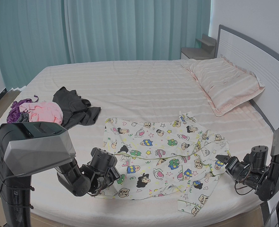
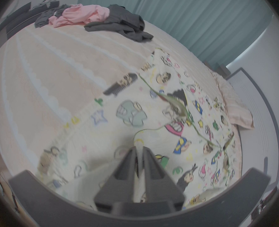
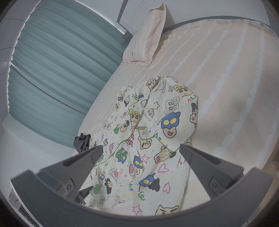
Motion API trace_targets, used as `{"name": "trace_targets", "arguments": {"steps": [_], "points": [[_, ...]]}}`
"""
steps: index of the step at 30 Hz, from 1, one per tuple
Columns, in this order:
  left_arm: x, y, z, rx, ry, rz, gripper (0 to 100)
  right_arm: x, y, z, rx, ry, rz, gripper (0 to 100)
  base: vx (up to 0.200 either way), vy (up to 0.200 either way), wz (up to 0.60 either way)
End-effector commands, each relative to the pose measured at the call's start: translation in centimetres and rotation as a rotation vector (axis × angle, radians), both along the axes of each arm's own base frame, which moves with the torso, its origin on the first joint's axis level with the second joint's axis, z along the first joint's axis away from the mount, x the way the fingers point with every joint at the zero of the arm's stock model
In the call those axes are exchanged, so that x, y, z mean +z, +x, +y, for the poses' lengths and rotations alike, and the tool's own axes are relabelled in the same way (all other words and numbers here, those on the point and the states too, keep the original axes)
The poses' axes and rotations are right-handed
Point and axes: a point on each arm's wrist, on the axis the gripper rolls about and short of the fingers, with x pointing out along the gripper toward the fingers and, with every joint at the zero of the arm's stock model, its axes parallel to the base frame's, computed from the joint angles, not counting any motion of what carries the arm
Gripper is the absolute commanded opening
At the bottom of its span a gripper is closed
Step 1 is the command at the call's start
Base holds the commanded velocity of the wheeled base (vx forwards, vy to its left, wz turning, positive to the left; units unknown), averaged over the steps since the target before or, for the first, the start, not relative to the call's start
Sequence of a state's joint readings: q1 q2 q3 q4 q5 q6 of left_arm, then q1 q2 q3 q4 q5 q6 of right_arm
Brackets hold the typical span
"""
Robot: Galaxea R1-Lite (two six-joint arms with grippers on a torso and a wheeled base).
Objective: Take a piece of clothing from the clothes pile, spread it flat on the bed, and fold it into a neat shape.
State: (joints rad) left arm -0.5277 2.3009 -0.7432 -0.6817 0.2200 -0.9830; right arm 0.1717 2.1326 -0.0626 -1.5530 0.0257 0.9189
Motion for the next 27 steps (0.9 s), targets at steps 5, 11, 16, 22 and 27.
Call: {"name": "trace_targets", "arguments": {"steps": [5,11,16,22,27], "points": [[1.7,1.8,2.0,0.085,-0.033,-0.05,0,0.3,0.0,0.0,0.002,0.004,-0.023,100,0.0,0.0,0.0],[3.2,2.6,2.9,0.119,-0.056,-0.1,0,0.3,0.0,0.0,0.002,0.004,-0.023,100,0.0,0.0,0.0],[3.7,4.3,4.6,0.172,-0.069,-0.13,0,0.6,0.0,0.0,-0.002,0.004,-0.034,100,0.0,0.0,0.0],[2.4,4.7,5.5,0.148,-0.035,-0.099,0,0.5,0.0,0.0,-0.003,0.002,-0.031,100,0.0,0.0,0.0],[1.7,5.5,5.5,0.137,-0.024,-0.104,0,0.5,0.0,0.1,-0.001,0.001,-0.031,100,0.0,0.0,0.0]]}}
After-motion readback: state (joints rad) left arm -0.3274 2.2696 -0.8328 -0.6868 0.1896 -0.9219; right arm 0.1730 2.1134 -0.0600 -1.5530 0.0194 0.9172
